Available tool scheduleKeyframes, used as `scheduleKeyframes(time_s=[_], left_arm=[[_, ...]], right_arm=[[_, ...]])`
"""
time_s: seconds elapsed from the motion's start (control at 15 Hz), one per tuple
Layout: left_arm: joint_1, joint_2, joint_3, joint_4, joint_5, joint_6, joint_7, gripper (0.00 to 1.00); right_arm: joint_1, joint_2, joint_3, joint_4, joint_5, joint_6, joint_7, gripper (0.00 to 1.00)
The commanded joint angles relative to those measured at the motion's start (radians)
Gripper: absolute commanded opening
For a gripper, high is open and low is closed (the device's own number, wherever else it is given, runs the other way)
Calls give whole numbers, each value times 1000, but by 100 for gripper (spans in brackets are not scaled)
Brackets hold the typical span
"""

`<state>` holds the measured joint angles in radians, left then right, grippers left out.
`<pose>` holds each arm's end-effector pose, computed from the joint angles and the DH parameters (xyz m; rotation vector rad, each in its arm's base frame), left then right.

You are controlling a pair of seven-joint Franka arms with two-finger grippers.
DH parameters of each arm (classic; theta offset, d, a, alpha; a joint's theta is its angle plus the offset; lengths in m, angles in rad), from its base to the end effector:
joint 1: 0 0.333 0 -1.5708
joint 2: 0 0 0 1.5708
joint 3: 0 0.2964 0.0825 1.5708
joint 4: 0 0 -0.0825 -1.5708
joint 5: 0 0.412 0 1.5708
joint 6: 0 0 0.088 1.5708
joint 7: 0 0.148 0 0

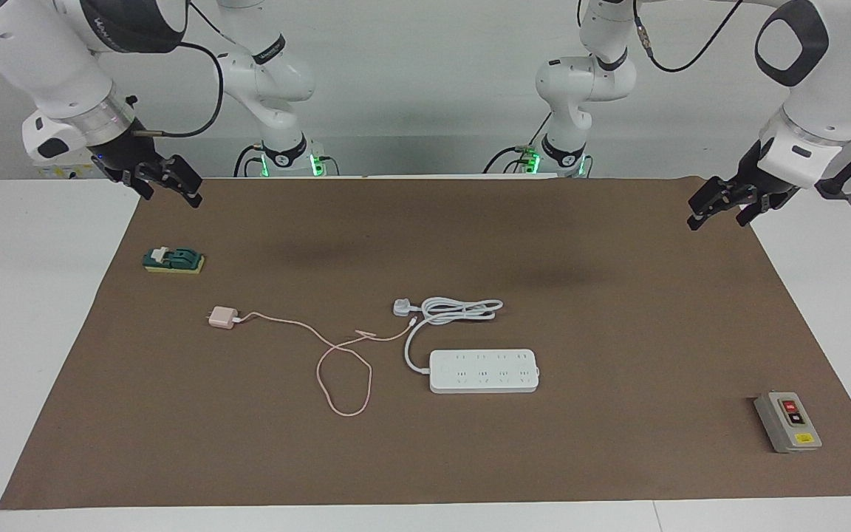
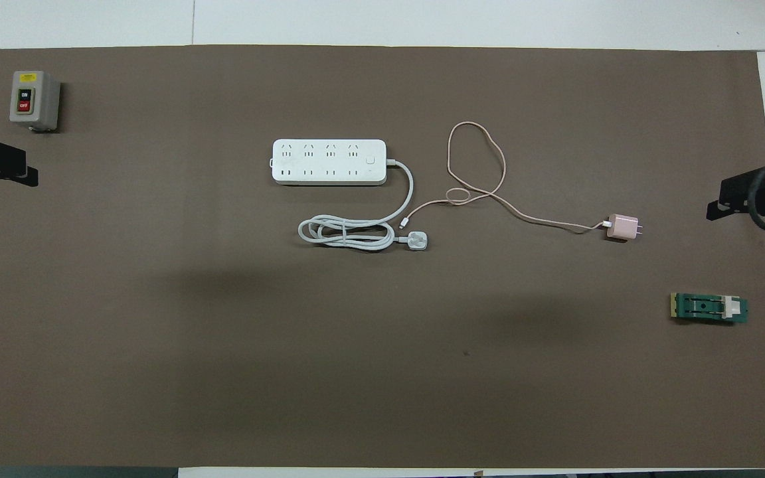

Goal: Plug charger into power strip
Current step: 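Move the right gripper toward the pink charger, then lower the right gripper over the pink charger and close on it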

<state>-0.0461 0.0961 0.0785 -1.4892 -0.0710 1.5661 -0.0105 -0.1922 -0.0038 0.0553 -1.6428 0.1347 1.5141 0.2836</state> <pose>0.6089 0.0074 0.5474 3.0771 0.0661 -0.0280 0.5645 -0.0570 0.5275 -2.9433 0.6293 0.2026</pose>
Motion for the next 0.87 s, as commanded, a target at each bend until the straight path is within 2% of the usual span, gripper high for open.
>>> scheduleKeyframes(time_s=[0.0, 0.27, 0.47, 0.67, 0.8], left_arm=[[-8, -27, 1, -29, -4, 20, 4, 100], [-8, -30, 3, -31, -4, 20, 9, 100], [-8, -32, 3, -34, -4, 19, 11, 100], [-18, -32, 3, -32, -3, 17, 4, 100], [-20, -33, 3, -34, -3, 8, 6, 100]], right_arm=[[-65, 68, 9, -22, 119, 41, 188, 100], [-140, 169, 9, -51, 259, 118, 389, 99], [-142, 188, 9, -118, 310, 202, 553, 100], [-150, 177, 8, -210, 354, 250, 588, 100], [-205, 209, 8, -219, 432, 264, 588, 100]])
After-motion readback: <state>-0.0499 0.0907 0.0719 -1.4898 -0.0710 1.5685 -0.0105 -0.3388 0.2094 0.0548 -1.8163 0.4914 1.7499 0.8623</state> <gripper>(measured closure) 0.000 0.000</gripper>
